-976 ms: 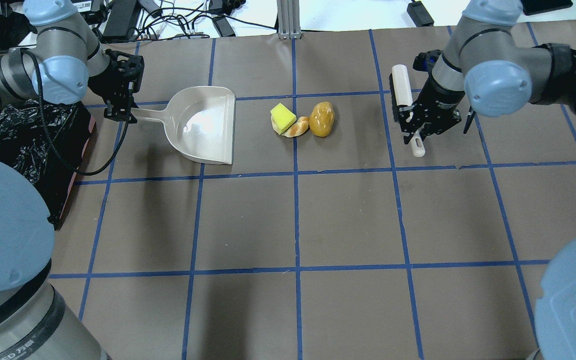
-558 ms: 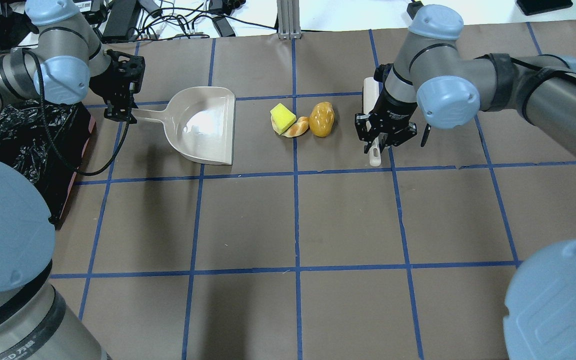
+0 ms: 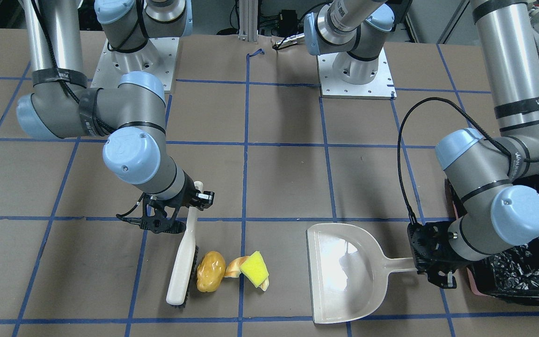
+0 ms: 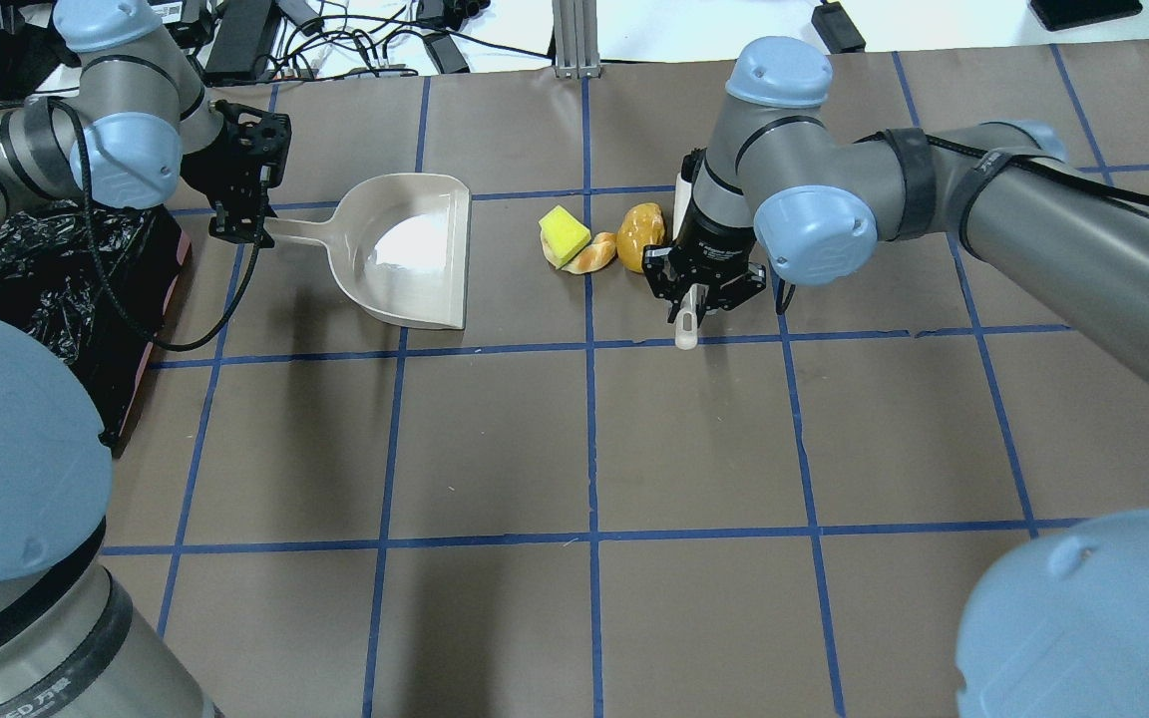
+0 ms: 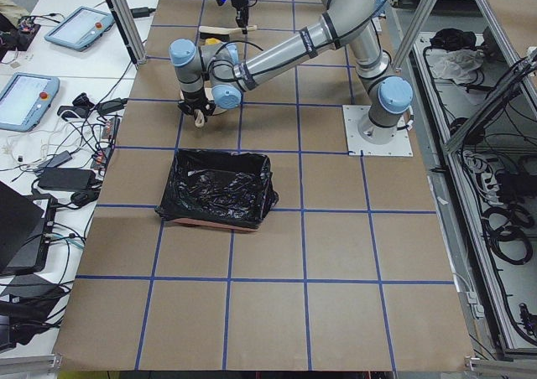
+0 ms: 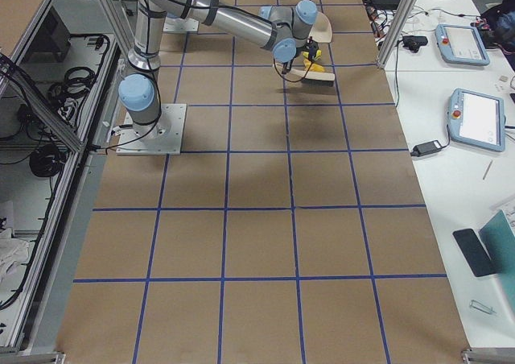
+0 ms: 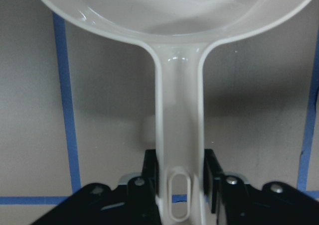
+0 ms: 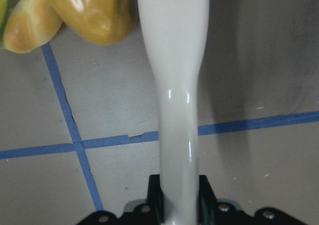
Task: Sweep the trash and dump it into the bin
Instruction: 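Sweep the sponge and bread with the brush into the dustpan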
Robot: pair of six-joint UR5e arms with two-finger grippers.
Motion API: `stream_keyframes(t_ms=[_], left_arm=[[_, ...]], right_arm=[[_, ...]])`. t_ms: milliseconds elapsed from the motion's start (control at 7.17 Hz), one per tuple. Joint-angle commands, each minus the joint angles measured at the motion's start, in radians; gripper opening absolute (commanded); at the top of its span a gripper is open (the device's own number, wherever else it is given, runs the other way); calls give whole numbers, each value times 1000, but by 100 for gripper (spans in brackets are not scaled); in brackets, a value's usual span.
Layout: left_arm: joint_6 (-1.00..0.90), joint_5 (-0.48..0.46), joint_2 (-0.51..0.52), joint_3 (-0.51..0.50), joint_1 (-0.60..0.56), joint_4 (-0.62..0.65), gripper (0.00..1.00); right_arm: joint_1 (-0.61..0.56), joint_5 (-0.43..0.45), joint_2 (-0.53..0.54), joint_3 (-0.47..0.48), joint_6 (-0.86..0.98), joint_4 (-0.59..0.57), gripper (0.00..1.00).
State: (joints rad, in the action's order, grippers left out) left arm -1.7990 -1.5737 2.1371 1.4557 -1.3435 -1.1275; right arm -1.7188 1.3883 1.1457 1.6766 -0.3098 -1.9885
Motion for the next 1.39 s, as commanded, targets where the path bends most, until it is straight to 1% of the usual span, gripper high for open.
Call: stream_keyframes(t_ms=[0,139,279,836,976,1115,1255], left_arm=[[3,0,1,-1,1,0,5],[3,0,3,0,1,0,5],[3,-2,0,0,1,0,5],[4,-2,-2,2,1,0,5],[4,-2,-2,2,1,0,5],[4,0,0,2,1,0,5],[4,0,1,2,1,0,5]], right_arm=[[-51,-2,-43,-2,-60,-74,0],[-76,-8,-69,-11,-110,-116,0],[-91,-20,-81,-38,-136,-127,0],[-185,-28,-171,-167,-262,-128,0],[-194,-28,-179,-193,-287,-124,0],[-206,-60,-182,-204,-296,-127,0],[-222,-66,-185,-209,-325,-128,0]])
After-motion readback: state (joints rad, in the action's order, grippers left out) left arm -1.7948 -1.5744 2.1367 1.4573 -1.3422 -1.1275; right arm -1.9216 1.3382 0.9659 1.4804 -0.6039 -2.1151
